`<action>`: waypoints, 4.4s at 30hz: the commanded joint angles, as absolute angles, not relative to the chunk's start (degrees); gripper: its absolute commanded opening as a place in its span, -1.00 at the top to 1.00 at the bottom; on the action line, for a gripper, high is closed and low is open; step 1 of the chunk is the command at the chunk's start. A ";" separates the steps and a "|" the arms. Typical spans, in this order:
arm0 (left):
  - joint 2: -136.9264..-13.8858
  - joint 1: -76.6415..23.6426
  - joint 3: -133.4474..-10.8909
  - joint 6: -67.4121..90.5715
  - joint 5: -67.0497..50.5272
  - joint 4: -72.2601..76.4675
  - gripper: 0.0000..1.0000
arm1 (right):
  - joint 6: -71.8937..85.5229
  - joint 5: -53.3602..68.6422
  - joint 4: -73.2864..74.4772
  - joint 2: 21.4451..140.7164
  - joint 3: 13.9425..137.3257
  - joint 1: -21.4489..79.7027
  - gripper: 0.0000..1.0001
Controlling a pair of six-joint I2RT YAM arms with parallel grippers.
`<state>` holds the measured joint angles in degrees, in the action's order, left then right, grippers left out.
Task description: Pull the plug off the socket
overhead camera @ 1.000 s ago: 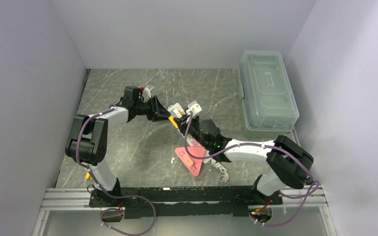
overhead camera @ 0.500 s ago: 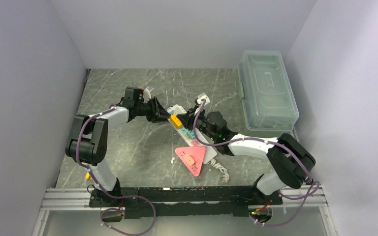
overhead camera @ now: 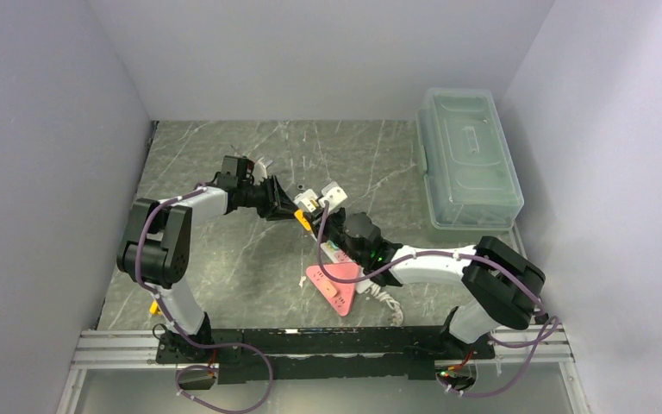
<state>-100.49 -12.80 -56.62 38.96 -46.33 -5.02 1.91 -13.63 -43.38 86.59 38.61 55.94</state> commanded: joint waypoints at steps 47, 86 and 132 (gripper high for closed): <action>-94.86 -11.08 -56.87 38.36 -56.47 6.20 -0.35 | 21.49 7.03 -52.05 76.10 39.29 45.32 1.00; -98.55 -11.31 -58.62 37.15 -52.38 1.21 1.00 | 8.22 -11.17 -46.46 75.77 40.63 52.01 1.00; -89.81 -7.91 -59.76 30.39 -46.64 -7.97 1.00 | 14.82 -15.89 -7.61 88.28 51.71 26.80 -0.71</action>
